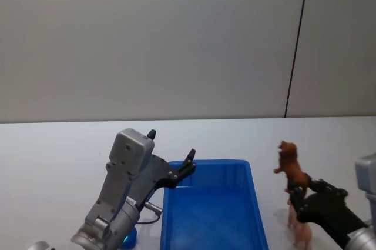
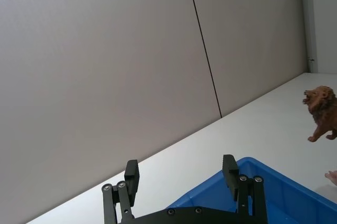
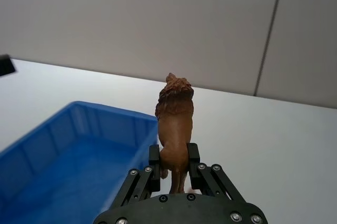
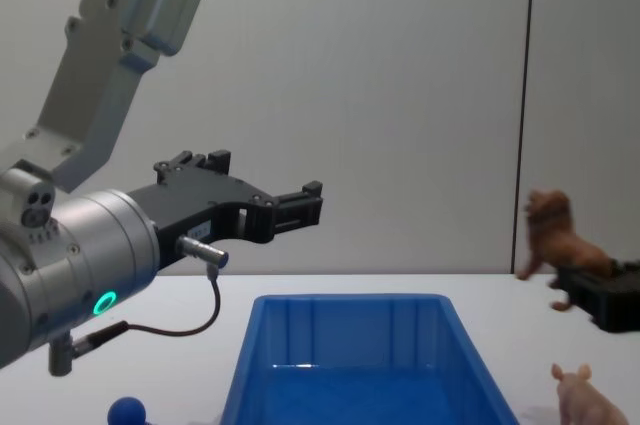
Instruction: Pick up the two dolls from the table and place them into the box.
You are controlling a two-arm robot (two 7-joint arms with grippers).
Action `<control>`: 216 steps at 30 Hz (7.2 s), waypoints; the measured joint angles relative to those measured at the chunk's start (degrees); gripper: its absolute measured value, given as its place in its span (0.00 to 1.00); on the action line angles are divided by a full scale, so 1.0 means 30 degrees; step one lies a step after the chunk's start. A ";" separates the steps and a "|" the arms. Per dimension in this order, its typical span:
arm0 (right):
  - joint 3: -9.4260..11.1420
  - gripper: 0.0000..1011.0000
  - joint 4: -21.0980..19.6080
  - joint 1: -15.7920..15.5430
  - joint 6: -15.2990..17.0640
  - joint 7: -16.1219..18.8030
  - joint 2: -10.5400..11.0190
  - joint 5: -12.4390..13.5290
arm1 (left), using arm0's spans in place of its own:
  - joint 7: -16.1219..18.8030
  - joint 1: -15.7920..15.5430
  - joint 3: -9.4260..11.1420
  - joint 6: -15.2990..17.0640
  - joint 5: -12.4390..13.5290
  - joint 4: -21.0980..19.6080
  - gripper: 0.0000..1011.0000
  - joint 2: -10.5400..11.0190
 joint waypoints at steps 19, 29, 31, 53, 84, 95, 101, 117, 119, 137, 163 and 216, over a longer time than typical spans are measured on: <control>-0.1123 0.40 0.1306 0.2097 0.1268 0.3933 -0.1567 0.0028 | -0.0001 -0.0001 0.0000 0.0000 0.0000 0.0000 0.99 0.0001; -0.1314 0.72 0.1832 0.2522 0.1771 0.4268 -0.1875 0.0011 | -0.0001 0.0000 0.0000 0.0000 0.0000 0.0000 0.99 0.0001; -0.1317 0.78 0.1842 0.2530 0.1848 0.4175 -0.1879 0.0026 | -0.0001 0.0000 0.0000 0.0000 -0.0001 0.0000 0.99 0.0001; -0.0858 0.99 -0.0214 0.0596 0.1997 0.0485 -0.0870 0.0201 | -0.0001 0.0000 -0.0001 0.0000 0.0000 0.0000 0.99 0.0001; -0.0521 0.99 0.1073 -0.1034 0.1746 -0.2392 -0.0554 0.0217 | -0.0001 -0.0001 -0.0001 0.0000 0.0000 0.0000 0.99 0.0001; -0.0647 0.87 0.2641 -0.0411 0.1364 -0.2155 -0.1028 -0.0206 | -0.0001 0.0000 0.0000 0.0000 0.0000 0.0000 0.99 0.0001; -0.0685 0.70 0.3140 -0.0182 0.1212 -0.2227 -0.1231 -0.0393 | -0.0001 -0.0001 0.0000 0.0000 0.0000 0.0000 0.99 0.0001; -0.0625 0.38 0.2488 -0.0429 0.1139 -0.3230 -0.1317 -0.0771 | -0.0001 0.0000 0.0000 0.0000 0.0000 0.0000 0.99 0.0001; -0.0610 0.38 0.2341 -0.0477 0.1124 -0.3283 -0.1310 -0.0789 | -0.0001 0.0000 0.0000 0.0000 0.0000 0.0000 0.99 0.0001; -0.0593 0.38 0.0647 -0.0240 0.0529 -0.1975 -0.1343 -0.1202 | -0.0001 -0.0001 0.0000 0.0001 0.0000 0.0000 0.99 0.0001; -0.1420 0.67 0.2870 0.2980 0.0830 0.3166 -0.2981 -0.1692 | -0.0001 0.0000 0.0000 0.0001 0.0000 0.0000 0.99 0.0001; -0.0388 0.99 0.0240 -0.0383 -0.0988 -0.2795 -0.1214 -0.1305 | 0.0159 0.0158 -0.0117 0.0386 -0.0276 -0.0169 0.99 0.0133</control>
